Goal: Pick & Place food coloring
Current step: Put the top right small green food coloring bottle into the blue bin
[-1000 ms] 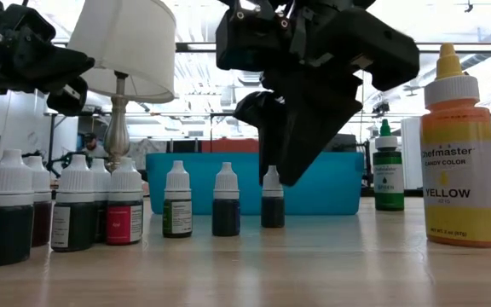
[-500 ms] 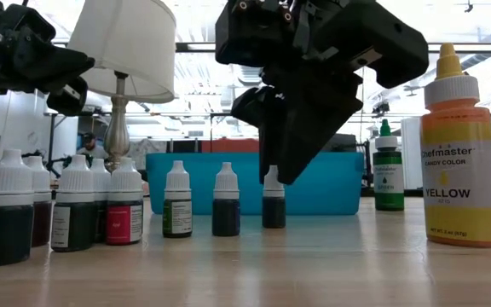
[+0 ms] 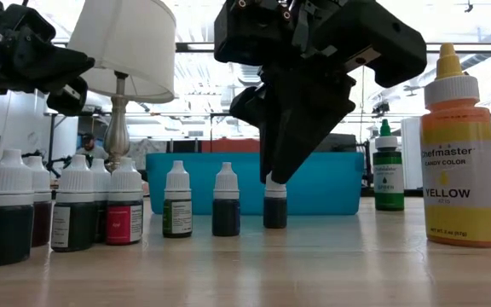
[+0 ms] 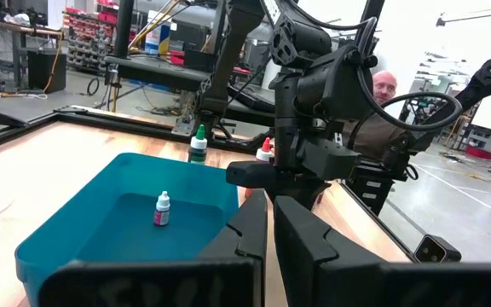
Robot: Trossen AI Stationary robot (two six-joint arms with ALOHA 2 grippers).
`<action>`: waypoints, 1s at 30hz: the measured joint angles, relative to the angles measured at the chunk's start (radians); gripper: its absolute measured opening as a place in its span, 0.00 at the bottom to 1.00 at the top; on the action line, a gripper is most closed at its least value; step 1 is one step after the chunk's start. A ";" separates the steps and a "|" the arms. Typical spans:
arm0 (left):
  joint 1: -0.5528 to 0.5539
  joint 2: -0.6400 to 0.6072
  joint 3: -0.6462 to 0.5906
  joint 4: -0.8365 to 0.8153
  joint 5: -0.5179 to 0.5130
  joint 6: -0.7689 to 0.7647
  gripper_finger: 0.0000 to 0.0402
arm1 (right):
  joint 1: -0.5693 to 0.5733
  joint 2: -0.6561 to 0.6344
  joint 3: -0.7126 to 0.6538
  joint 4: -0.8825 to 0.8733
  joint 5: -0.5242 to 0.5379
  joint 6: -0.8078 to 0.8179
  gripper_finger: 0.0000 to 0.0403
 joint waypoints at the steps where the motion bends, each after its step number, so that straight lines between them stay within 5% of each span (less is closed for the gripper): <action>1: 0.000 0.000 0.000 0.000 0.000 0.000 0.00 | 0.000 0.000 0.000 0.000 0.000 0.000 0.16; 17: 0.000 0.000 0.000 0.000 0.000 0.000 0.00 | 0.000 -0.007 0.006 -0.013 0.001 -0.018 0.12; 30: 0.000 0.000 0.000 0.000 0.000 0.000 0.00 | -0.060 -0.033 0.213 -0.130 0.026 0.005 0.12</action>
